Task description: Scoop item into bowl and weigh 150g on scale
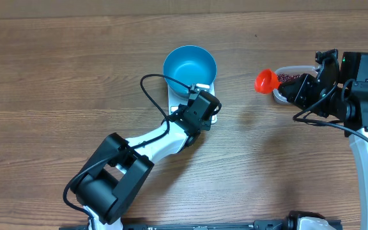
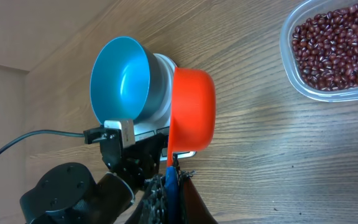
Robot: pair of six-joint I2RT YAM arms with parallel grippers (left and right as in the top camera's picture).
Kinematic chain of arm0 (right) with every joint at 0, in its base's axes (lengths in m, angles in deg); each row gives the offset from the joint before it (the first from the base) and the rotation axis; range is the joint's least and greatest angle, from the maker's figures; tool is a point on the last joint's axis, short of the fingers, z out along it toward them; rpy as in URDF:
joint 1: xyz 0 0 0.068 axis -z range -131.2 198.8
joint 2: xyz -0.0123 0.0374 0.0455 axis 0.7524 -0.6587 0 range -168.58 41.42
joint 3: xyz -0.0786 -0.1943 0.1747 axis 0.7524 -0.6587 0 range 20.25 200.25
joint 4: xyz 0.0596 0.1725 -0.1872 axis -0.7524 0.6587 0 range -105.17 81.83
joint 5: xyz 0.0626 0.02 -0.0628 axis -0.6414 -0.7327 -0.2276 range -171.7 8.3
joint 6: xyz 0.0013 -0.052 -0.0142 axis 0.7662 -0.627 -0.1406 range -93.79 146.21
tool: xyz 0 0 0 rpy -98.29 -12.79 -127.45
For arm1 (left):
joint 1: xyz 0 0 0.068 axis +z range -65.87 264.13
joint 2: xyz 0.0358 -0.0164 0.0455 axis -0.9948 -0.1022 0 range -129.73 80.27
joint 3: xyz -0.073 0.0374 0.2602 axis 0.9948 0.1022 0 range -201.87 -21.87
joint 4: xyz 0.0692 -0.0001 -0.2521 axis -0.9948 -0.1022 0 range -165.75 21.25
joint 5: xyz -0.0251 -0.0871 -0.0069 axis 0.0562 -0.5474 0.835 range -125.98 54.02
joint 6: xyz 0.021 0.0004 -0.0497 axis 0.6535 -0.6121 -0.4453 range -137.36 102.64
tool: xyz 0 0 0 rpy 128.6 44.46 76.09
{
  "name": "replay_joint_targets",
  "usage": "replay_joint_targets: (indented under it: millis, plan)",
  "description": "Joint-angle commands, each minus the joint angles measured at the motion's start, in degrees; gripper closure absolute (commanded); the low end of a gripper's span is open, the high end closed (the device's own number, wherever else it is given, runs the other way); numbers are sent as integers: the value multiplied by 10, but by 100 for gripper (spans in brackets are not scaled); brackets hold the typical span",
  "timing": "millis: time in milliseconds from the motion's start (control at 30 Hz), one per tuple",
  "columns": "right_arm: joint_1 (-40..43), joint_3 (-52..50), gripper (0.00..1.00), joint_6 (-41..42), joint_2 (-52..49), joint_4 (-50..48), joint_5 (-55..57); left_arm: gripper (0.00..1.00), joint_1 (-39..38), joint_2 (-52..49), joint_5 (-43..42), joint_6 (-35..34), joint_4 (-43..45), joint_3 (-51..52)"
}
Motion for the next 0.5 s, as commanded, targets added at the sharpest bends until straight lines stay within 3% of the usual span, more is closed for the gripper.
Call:
replay_joint_targets:
  millis: [0,133,300,467]
  plan:
    - [3,13,96,-5,14,-2,2,96,-2,41,1,12,-26,5]
    - [3,13,96,-5,14,-2,2,96,-2,120,-2,12,-50,5]
    - [3,13,96,-5,14,-4,2,96,-2,206,-73,50,-59,5]
    - [3,13,96,-5,14,-5,2,96,-2,222,-105,49,-86,5]
